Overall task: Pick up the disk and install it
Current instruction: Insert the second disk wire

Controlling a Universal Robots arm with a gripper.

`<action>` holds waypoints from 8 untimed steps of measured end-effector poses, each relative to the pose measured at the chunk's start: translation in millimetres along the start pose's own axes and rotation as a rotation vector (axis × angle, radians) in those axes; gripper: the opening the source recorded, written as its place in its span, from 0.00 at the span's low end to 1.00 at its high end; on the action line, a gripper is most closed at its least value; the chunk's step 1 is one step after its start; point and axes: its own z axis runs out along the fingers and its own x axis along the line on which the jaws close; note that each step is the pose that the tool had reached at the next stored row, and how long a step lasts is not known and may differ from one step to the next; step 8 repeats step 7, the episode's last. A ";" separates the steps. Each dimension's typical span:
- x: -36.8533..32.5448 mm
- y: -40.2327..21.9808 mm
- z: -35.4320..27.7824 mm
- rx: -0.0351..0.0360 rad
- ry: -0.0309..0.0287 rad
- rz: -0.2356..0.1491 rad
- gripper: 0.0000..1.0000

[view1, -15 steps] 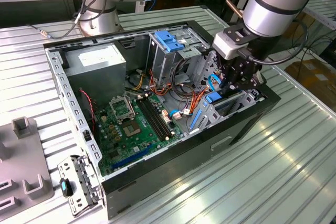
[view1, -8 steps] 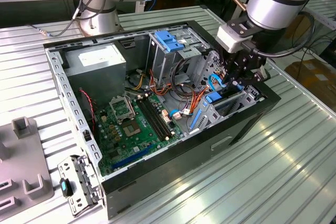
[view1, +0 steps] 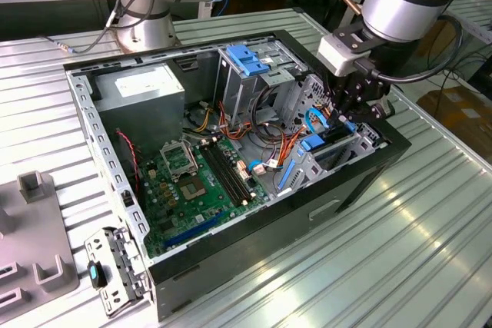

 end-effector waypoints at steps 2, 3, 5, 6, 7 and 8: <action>0.0 0.0 0.0 0.0000 0.0000 0.000 0.11; 0.0 0.0 0.0 0.0000 0.0000 0.000 0.11; 0.0 0.0 0.0 0.0001 0.0000 0.000 0.11; 0.0 0.0 0.0 0.0001 0.0000 0.000 0.11; 0.0 0.0 0.0 0.0001 0.0000 0.000 0.11; 0.0 0.0 0.0 0.0001 0.0000 0.000 0.11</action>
